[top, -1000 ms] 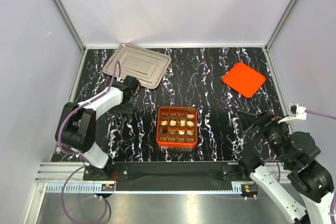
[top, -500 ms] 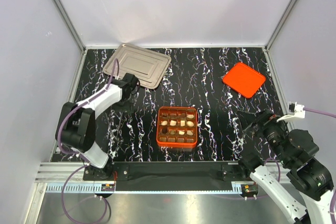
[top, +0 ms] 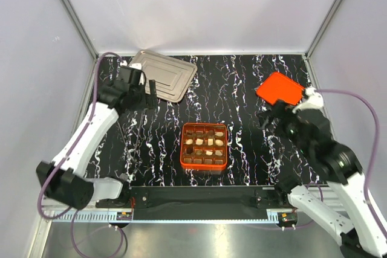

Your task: Pack the chocolate

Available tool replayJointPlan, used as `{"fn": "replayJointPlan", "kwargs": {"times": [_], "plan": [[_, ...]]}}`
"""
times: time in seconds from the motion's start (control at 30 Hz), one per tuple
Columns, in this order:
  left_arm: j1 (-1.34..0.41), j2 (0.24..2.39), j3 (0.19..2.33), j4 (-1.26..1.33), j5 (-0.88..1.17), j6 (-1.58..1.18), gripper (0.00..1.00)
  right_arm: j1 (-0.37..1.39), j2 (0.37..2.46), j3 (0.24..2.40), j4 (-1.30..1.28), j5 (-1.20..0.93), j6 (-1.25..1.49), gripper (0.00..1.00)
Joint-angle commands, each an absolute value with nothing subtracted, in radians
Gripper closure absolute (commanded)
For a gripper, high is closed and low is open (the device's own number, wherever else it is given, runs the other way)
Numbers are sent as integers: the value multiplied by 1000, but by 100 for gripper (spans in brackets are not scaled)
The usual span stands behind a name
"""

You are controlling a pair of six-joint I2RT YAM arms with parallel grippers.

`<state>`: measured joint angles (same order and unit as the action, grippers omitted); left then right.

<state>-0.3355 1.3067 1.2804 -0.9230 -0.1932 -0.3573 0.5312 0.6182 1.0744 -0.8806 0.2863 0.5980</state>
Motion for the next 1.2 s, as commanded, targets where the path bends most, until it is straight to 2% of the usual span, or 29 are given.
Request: {"fn": "replayJointPlan", "kwargs": {"times": [0.0,0.1,0.23,0.27,0.37,0.63,0.7,0.83,0.87,0.97,1.07,1.17], "plan": [[-334,1235,1293,-835,113,-305,1,535,765,1170,-856,389,557,5],[-344,1201,1220,-772,245,-322,1,535,932,1250,-836,448,542,11],[-360,1086,1103,-663,313,-354,1,532,1155,1383,-821,573,541,17],[-362,1074,1089,-660,322,-351,1,529,1243,1411,-816,596,538,21],[-368,1040,1059,-670,347,-321,1,486,1408,1524,-818,629,526,24],[-394,954,968,-614,307,-313,1,315,1767,1785,-798,557,483,32],[-416,947,953,-612,202,-301,1,266,1839,1868,-810,531,479,33],[-428,930,937,-614,129,-276,1,212,2078,2051,-891,514,485,43],[-429,919,930,-608,130,-278,1,206,2115,2090,-919,509,483,48],[-430,882,890,-592,124,-276,1,183,2261,2253,-1001,503,497,54],[-431,903,891,-618,118,-265,1,163,2361,2379,-1065,480,546,54],[-436,936,910,-641,98,-256,1,149,2385,2373,-1062,479,594,55]]}}
